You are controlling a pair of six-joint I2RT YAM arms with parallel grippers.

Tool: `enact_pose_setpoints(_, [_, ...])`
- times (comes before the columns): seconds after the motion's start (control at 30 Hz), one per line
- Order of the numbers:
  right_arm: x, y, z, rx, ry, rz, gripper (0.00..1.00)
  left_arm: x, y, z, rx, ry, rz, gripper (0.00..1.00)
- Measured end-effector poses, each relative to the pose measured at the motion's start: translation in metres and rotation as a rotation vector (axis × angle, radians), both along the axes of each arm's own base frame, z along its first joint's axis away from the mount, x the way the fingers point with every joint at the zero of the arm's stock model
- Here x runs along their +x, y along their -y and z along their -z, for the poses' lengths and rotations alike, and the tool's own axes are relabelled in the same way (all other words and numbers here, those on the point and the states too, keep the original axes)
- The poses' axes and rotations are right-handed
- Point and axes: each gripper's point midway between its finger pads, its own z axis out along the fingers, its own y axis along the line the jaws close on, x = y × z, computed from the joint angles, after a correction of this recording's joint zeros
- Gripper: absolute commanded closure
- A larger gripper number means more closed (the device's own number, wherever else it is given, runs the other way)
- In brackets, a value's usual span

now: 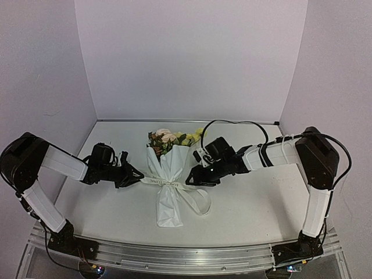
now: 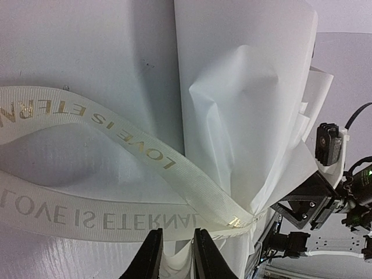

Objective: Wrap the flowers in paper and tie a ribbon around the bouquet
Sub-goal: Tie the half-tied ribbon around the folded bouquet.

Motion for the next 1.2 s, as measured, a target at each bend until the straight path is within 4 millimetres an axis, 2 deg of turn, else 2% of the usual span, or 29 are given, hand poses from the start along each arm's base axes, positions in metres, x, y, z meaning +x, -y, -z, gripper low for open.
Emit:
enact_pose_setpoints(0.3, [0.001, -0.012, -0.009, 0.081, 0.031, -0.038, 0.59, -0.001, 0.001, 0.0, -0.008, -0.011, -0.001, 0.95])
enact_pose_setpoints(0.47, [0.001, -0.016, -0.012, 0.099, 0.039, -0.047, 0.61, 0.001, 0.002, -0.005, -0.013, -0.009, -0.001, 0.99])
enact_pose_setpoints(0.73, [0.0, -0.014, -0.006, 0.093, 0.047, -0.058, 0.59, 0.004, 0.004, -0.009, -0.019, -0.006, 0.004, 1.0])
enact_pose_setpoints(0.9, [-0.005, -0.008, 0.005, 0.07, 0.04, -0.067, 0.62, 0.002, 0.004, -0.007, -0.012, -0.02, 0.004, 1.0])
enact_pose_setpoints(1.2, [-0.005, -0.008, 0.008, 0.064, 0.045, -0.077, 0.65, 0.001, 0.003, -0.006, -0.01, -0.025, 0.004, 1.0])
